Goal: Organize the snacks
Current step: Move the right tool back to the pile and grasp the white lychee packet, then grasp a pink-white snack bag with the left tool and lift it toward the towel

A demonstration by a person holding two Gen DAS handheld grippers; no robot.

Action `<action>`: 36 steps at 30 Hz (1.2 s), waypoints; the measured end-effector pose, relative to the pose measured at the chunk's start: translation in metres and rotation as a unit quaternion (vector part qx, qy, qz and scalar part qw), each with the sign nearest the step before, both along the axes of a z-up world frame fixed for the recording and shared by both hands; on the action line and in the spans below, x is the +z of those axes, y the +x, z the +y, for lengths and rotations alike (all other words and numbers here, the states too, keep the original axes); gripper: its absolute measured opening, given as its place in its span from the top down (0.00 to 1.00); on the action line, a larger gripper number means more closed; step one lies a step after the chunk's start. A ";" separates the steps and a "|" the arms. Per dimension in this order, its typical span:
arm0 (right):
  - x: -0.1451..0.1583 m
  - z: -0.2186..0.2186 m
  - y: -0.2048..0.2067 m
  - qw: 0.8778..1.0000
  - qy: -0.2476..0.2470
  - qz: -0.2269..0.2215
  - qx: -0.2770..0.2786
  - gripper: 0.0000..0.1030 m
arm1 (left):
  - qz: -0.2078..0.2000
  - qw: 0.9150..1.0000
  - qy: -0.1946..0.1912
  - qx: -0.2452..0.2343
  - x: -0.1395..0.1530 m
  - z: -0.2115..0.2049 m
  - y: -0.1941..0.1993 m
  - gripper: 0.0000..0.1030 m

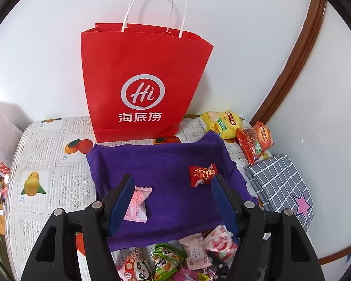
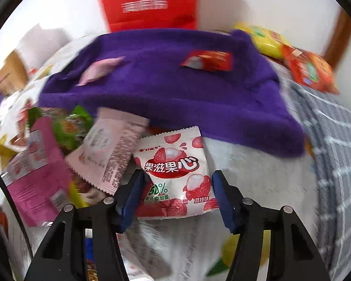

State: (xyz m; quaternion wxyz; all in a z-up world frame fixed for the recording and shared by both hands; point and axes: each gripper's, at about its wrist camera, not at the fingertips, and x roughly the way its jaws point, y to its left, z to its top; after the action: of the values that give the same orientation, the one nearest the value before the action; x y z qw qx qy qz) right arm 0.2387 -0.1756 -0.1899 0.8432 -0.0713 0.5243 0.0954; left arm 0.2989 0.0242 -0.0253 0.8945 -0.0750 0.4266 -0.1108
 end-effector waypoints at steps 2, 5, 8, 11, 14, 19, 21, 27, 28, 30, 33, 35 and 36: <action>0.000 -0.003 0.000 1.000 -0.012 -0.005 -0.013 0.44 | -0.001 1.000 -0.002 0.002 0.001 0.001 -0.001 0.36; 0.001 -0.015 -0.010 0.999 -0.033 -0.019 -0.024 0.43 | -0.003 1.000 -0.005 0.001 0.001 0.002 -0.001 0.36; -0.002 -0.034 -0.015 0.999 0.013 -0.026 -0.045 0.42 | -0.002 1.000 -0.003 0.004 0.000 0.002 0.000 0.36; -0.005 -0.033 -0.023 0.996 0.002 -0.070 -0.050 0.40 | 0.000 1.000 0.003 0.010 -0.002 0.002 0.001 0.36; -0.006 -0.034 -0.021 0.996 0.010 -0.072 -0.053 0.39 | -0.001 1.000 0.012 0.014 -0.003 0.000 0.002 0.36; -0.006 -0.032 -0.021 0.995 -0.010 -0.074 -0.060 0.31 | -0.005 0.999 0.038 0.024 -0.006 -0.007 0.001 0.36; -0.006 -0.032 -0.021 0.995 -0.008 -0.073 -0.060 0.31 | -0.009 0.998 0.051 0.024 -0.006 -0.010 -0.001 0.36; -0.005 -0.034 -0.024 0.996 0.001 -0.072 -0.059 0.35 | -0.016 0.997 0.060 0.044 -0.003 -0.005 -0.015 0.36; -0.005 -0.034 -0.024 0.996 0.005 -0.072 -0.056 0.37 | -0.012 0.997 0.056 0.046 -0.007 -0.001 -0.020 0.36; -0.005 -0.035 -0.024 0.996 0.010 -0.071 -0.056 0.39 | -0.005 0.997 0.060 0.051 -0.016 0.006 -0.031 0.36; -0.004 -0.036 -0.025 0.995 0.014 -0.073 -0.060 0.43 | 0.016 0.995 0.079 0.065 -0.041 0.023 -0.046 0.36; -0.003 -0.038 -0.024 0.995 0.017 -0.072 -0.063 0.45 | 0.034 0.994 0.072 0.068 -0.057 0.033 -0.053 0.36; -0.003 -0.038 -0.024 0.995 0.018 -0.072 -0.064 0.45 | 0.047 0.995 0.062 0.068 -0.066 0.040 -0.055 0.36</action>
State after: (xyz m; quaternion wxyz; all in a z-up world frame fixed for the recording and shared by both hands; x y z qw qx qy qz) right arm 0.2146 -0.2137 -0.1933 0.8843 -0.0286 0.4638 0.0450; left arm 0.2436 0.0642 -0.0912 0.8816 -0.0540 0.4684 -0.0191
